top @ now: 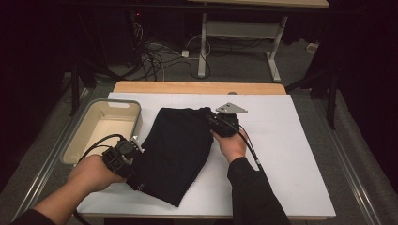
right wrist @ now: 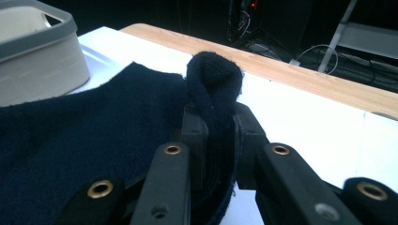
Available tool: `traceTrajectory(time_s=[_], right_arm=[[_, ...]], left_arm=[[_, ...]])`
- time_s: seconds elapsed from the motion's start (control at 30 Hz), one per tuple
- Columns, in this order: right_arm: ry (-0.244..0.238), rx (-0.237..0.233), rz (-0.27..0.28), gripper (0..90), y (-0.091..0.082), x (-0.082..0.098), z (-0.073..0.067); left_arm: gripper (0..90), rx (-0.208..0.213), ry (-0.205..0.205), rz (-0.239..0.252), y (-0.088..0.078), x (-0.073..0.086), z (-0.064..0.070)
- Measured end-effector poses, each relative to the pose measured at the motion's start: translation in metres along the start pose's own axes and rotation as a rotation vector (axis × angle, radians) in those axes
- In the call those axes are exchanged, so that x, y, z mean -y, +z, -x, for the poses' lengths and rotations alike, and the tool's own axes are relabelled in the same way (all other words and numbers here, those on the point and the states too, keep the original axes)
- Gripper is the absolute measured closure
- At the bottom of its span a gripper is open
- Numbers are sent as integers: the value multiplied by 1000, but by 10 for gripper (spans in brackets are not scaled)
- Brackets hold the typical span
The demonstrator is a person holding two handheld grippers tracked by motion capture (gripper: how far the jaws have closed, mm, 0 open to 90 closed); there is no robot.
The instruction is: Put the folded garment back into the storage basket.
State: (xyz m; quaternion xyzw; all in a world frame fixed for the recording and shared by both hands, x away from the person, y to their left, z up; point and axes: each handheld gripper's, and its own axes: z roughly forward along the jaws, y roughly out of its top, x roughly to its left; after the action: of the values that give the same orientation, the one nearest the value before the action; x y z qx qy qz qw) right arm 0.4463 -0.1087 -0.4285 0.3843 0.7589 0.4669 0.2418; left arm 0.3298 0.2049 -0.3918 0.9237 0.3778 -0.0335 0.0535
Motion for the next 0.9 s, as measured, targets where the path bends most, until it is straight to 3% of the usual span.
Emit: traceTrajectory(time_s=[0.43, 0.9], right_arm=[[-9, 17, 40, 790, -16, -13, 0], [-16, 16, 19, 789, -13, -9, -4]], left_arm=[[684, -16, 8, -17, -16, -3, 3], [683, -19, 12, -32, -15, -4, 2]])
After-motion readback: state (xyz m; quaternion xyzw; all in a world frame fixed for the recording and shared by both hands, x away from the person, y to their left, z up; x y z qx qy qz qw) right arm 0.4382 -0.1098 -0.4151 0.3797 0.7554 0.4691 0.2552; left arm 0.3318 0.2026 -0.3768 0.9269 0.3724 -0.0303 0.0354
